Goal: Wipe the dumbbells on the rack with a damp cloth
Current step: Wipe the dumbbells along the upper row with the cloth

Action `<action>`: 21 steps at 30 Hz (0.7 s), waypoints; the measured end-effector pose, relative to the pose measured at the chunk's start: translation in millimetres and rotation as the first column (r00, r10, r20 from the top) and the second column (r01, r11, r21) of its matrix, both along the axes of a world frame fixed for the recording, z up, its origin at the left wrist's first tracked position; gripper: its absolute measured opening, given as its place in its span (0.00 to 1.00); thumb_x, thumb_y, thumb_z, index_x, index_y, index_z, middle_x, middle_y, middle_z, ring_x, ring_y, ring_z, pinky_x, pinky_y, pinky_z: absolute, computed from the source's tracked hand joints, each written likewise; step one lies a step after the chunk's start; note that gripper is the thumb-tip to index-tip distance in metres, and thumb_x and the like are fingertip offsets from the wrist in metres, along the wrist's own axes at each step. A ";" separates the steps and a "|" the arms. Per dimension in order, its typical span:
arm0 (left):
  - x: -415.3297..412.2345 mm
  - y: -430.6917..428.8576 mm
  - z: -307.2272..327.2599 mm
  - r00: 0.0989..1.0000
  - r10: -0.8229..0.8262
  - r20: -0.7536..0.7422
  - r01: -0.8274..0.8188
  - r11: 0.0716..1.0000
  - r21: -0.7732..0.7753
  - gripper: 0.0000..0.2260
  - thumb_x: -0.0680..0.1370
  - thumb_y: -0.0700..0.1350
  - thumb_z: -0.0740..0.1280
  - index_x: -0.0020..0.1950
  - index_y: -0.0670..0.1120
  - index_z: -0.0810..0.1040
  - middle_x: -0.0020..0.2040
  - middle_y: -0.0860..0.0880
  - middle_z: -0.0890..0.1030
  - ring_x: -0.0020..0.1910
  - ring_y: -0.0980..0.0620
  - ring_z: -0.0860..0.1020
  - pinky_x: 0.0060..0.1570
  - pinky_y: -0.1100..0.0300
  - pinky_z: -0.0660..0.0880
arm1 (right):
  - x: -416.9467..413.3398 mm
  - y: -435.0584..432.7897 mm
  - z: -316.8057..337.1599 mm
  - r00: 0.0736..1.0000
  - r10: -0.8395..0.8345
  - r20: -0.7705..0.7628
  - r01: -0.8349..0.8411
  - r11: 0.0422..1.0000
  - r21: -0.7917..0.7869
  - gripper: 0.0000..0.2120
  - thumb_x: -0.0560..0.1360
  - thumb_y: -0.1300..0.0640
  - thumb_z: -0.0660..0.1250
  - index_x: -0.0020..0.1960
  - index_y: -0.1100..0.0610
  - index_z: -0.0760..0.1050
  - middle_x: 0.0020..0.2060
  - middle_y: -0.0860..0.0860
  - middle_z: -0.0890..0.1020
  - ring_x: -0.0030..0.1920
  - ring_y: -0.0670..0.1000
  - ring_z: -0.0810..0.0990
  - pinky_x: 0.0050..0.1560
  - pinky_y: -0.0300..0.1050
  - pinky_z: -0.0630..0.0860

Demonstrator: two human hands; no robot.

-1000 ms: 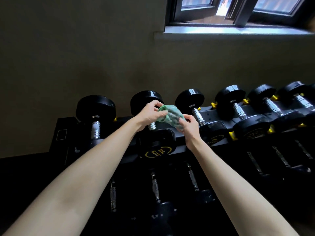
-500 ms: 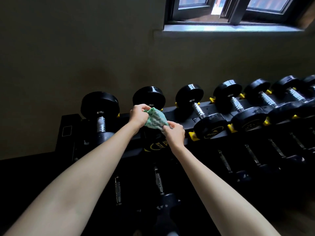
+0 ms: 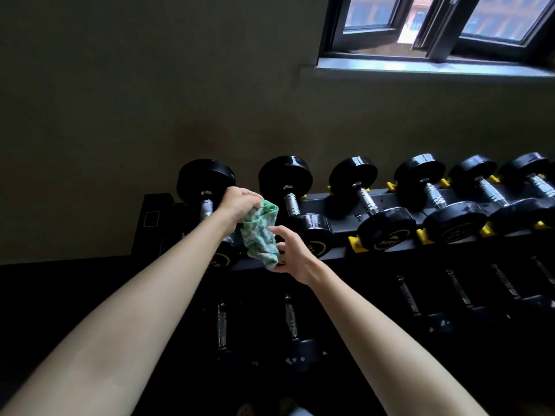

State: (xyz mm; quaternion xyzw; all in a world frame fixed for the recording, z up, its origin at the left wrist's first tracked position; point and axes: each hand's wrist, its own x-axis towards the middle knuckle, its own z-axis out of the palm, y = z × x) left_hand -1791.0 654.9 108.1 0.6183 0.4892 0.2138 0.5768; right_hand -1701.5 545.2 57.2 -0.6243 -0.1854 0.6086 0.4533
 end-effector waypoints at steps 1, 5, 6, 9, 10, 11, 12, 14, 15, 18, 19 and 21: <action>-1.8 -2.7 3.8 1.000 -0.022 0.009 0.022 0.999 -0.029 0.08 0.73 0.31 0.62 0.41 0.42 0.79 0.35 0.47 0.77 0.34 0.53 0.74 0.32 0.64 0.72 | 2.2 -0.3 0.0 0.998 0.055 0.024 -0.056 0.998 0.016 0.12 0.76 0.44 0.61 0.52 0.51 0.75 0.41 0.50 0.80 0.42 0.50 0.79 0.46 0.46 0.73; -11.5 -7.1 17.0 0.994 -0.112 -0.005 0.111 0.990 -0.082 0.09 0.74 0.33 0.63 0.40 0.44 0.78 0.36 0.48 0.78 0.36 0.54 0.76 0.36 0.62 0.74 | 7.3 3.7 2.8 0.993 0.079 0.084 -0.086 0.993 0.084 0.10 0.78 0.51 0.62 0.55 0.55 0.76 0.46 0.51 0.82 0.44 0.50 0.80 0.43 0.43 0.74; -13.3 -8.2 18.9 0.993 -0.120 -0.014 0.118 0.989 -0.088 0.09 0.75 0.33 0.62 0.40 0.44 0.77 0.36 0.48 0.78 0.36 0.54 0.76 0.37 0.62 0.75 | 8.4 4.2 4.3 0.994 0.046 0.103 -0.054 0.995 0.083 0.08 0.77 0.55 0.61 0.53 0.57 0.76 0.44 0.52 0.81 0.41 0.50 0.79 0.40 0.42 0.73; -19.7 -14.1 22.4 0.994 -0.092 -0.052 0.089 0.995 -0.042 0.10 0.77 0.34 0.60 0.40 0.45 0.76 0.36 0.47 0.76 0.35 0.54 0.75 0.34 0.62 0.75 | 13.5 7.8 7.5 0.961 0.038 0.275 -0.075 0.989 0.124 0.07 0.73 0.66 0.59 0.43 0.58 0.75 0.36 0.52 0.78 0.36 0.50 0.75 0.34 0.39 0.70; -21.7 -17.2 23.0 0.993 -0.099 -0.067 0.098 0.995 -0.017 0.10 0.78 0.35 0.59 0.40 0.45 0.76 0.37 0.47 0.75 0.34 0.54 0.74 0.32 0.63 0.74 | 14.9 7.7 10.4 0.933 0.043 0.356 -0.100 0.985 0.143 0.08 0.71 0.67 0.60 0.42 0.58 0.75 0.35 0.51 0.77 0.36 0.49 0.75 0.33 0.38 0.70; -23.1 -19.9 23.9 0.991 -0.114 -0.075 0.114 0.993 0.007 0.10 0.79 0.35 0.59 0.41 0.45 0.76 0.37 0.47 0.75 0.34 0.54 0.74 0.32 0.64 0.74 | 16.4 8.3 13.5 0.909 0.032 0.416 -0.111 0.980 0.167 0.09 0.71 0.68 0.60 0.43 0.57 0.75 0.35 0.50 0.78 0.35 0.48 0.75 0.32 0.38 0.70; -24.2 -22.9 24.8 0.988 -0.132 -0.075 0.134 0.991 0.025 0.10 0.79 0.36 0.59 0.42 0.44 0.76 0.37 0.47 0.75 0.35 0.53 0.74 0.32 0.64 0.74 | 17.7 6.7 18.6 0.897 0.022 0.442 -0.116 0.975 0.188 0.09 0.72 0.68 0.61 0.43 0.56 0.75 0.36 0.49 0.78 0.35 0.48 0.75 0.32 0.38 0.71; -26.0 -28.4 27.4 0.985 -0.156 -0.068 0.160 0.984 0.073 0.08 0.79 0.37 0.59 0.46 0.41 0.78 0.38 0.47 0.75 0.37 0.53 0.74 0.36 0.63 0.73 | 21.8 3.9 24.2 0.891 0.061 0.450 -0.170 0.964 0.204 0.10 0.72 0.69 0.60 0.40 0.56 0.74 0.35 0.50 0.78 0.34 0.48 0.75 0.32 0.36 0.71; -26.5 -31.0 28.6 0.986 -0.155 -0.062 0.160 0.982 0.102 0.08 0.80 0.37 0.60 0.48 0.41 0.79 0.39 0.47 0.75 0.38 0.53 0.74 0.39 0.62 0.72 | 24.0 1.9 26.2 0.891 0.104 0.442 -0.211 0.957 0.200 0.11 0.70 0.69 0.59 0.38 0.56 0.74 0.34 0.51 0.77 0.34 0.48 0.75 0.32 0.36 0.71; -25.8 -37.4 33.3 0.988 -0.146 -0.046 0.151 0.973 0.174 0.07 0.79 0.38 0.61 0.48 0.42 0.80 0.38 0.48 0.75 0.38 0.54 0.73 0.41 0.64 0.71 | 31.0 -6.7 32.2 0.926 0.260 0.275 -0.319 0.927 0.200 0.08 0.60 0.60 0.60 0.37 0.56 0.76 0.37 0.50 0.78 0.39 0.48 0.75 0.40 0.41 0.70; -25.1 -40.3 35.5 0.986 -0.160 -0.045 0.166 0.967 0.191 0.07 0.79 0.38 0.62 0.48 0.43 0.80 0.37 0.49 0.75 0.37 0.56 0.73 0.41 0.65 0.71 | 32.4 -9.2 31.5 0.916 0.332 0.226 -0.377 0.905 0.198 0.07 0.62 0.57 0.63 0.40 0.55 0.77 0.40 0.49 0.79 0.42 0.48 0.76 0.44 0.41 0.70; -24.7 -44.9 42.3 0.975 -0.218 -0.048 0.223 0.953 0.205 0.06 0.79 0.38 0.63 0.47 0.45 0.80 0.36 0.50 0.75 0.36 0.58 0.73 0.40 0.68 0.71 | 32.7 -9.9 27.0 0.881 0.391 0.267 -0.443 0.879 0.174 0.08 0.72 0.52 0.67 0.47 0.55 0.78 0.45 0.50 0.82 0.45 0.47 0.79 0.47 0.42 0.71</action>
